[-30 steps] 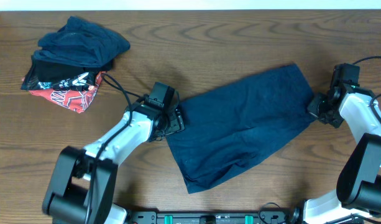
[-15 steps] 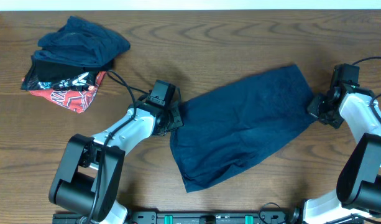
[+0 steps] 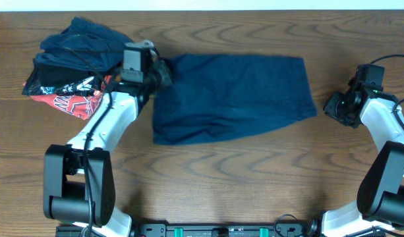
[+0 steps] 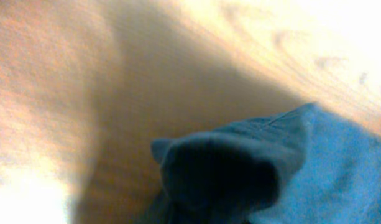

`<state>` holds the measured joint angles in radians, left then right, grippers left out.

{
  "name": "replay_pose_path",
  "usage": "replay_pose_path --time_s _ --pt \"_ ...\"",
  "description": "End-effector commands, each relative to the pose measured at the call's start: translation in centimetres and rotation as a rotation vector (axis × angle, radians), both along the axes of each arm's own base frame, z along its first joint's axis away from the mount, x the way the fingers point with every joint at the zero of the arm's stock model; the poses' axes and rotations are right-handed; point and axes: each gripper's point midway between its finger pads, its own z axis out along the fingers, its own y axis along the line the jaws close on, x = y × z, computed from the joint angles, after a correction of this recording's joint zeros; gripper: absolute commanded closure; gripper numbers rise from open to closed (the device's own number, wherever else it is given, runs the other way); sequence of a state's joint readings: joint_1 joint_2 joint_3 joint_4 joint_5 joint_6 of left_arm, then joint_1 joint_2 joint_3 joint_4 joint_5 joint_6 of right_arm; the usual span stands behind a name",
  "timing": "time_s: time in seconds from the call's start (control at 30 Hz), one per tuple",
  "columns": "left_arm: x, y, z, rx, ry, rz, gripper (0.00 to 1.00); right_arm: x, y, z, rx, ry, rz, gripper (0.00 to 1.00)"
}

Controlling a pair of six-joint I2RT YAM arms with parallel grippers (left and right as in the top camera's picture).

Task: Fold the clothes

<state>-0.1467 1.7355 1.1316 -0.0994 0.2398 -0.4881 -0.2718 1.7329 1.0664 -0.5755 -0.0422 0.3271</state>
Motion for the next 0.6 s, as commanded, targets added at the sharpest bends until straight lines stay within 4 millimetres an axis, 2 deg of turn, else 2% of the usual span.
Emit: replay_pose_path --time_s 0.0,0.1,0.23,0.3,0.4,0.47,0.57 --pt "0.7 0.7 0.8 0.031 -0.032 -0.002 0.38 1.0 -0.1 2.1 -0.006 -0.065 0.061 0.72" --pt "-0.3 1.2 -0.3 0.040 0.030 0.005 0.03 0.7 0.0 2.1 -0.009 -0.055 0.078 0.72" --pt "-2.8 1.4 -2.3 0.056 0.160 -0.008 0.02 0.1 1.1 1.8 0.034 -0.034 0.132 0.72" --pt "-3.7 0.2 -2.3 0.021 0.188 -0.064 0.02 -0.3 2.3 1.7 0.093 -0.026 0.177 0.71" --pt "-4.1 -2.5 -1.2 -0.022 0.147 -0.183 0.02 -0.9 3.6 1.7 0.161 -0.012 0.192 0.69" --pt "-4.0 -3.6 -0.7 -0.023 0.122 -0.209 0.02 -0.9 4.3 1.8 0.200 -0.020 0.204 0.63" --pt "-4.7 -5.6 -0.8 -0.017 0.123 -0.256 0.02 -0.8 4.7 1.9 0.226 -0.030 0.212 0.49"
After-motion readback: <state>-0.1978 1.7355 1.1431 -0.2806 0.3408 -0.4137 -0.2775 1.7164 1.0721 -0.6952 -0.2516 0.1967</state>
